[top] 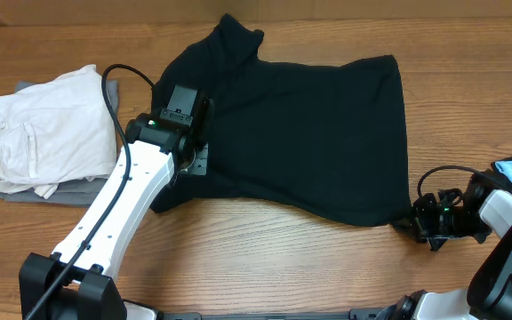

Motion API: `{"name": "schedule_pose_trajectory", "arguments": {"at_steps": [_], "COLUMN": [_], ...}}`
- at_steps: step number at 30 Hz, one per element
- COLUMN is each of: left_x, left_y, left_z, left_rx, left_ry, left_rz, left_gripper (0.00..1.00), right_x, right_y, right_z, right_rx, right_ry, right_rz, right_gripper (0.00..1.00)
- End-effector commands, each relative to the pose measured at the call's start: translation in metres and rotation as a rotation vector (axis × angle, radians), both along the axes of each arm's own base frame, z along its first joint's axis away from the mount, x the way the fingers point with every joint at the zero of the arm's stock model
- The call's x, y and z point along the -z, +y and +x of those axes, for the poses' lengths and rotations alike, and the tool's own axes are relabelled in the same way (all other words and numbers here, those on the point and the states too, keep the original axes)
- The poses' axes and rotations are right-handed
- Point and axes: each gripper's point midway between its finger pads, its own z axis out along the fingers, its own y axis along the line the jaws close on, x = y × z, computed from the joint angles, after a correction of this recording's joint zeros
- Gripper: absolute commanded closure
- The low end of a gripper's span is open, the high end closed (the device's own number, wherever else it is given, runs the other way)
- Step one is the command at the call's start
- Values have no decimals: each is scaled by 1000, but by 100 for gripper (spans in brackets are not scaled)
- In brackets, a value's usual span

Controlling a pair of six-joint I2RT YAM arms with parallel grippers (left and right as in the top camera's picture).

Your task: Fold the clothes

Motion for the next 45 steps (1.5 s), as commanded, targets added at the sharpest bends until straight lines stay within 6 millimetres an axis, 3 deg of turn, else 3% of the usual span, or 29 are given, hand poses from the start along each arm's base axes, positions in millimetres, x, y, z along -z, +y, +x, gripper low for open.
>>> {"name": "schedule_pose_trajectory", "arguments": {"at_steps": [1, 8, 17, 20, 27, 31, 33, 38, 42, 43, 45], "left_x": [-2, -3, -1, -1, -2, -2, -2, -2, -3, -3, -3], "left_y": [4, 16, 19, 20, 20, 20, 20, 19, 18, 17, 17], "left_z": [4, -3, -14, -18, -16, -17, -17, -14, -10, -9, -8], "left_rx": [25, 18, 22, 25, 29, 28, 29, 56, 55, 55, 55], "left_ry": [-2, 23, 69, 88, 79, 82, 84, 74, 58, 53, 50], "left_rz": [30, 92, 106, 112, 110, 111, 113, 114, 109, 106, 103], "left_gripper": [92, 95, 96, 96, 96, 96, 96, 96, 96, 96, 96], "right_x": [10, -10, -67, -77, -76, -65, -62, -63, -67, -67, -65], "right_y": [-6, -27, -44, -44, -40, -31, -34, -36, -35, -36, -35], "right_z": [-12, -13, 8, 8, 18, -1, -6, 12, 39, 43, 40], "right_rx": [-21, -45, -57, -57, -50, -97, -104, -77, -25, -20, -32], "right_ry": [69, 142, 49, 29, -19, 63, 84, 11, -96, -106, -84], "right_rz": [-45, -133, -216, -229, -211, -219, -245, -240, -219, -226, -243], "right_gripper": [88, 93, 96, 96, 95, 94, 80, 80, 94, 94, 78]}}
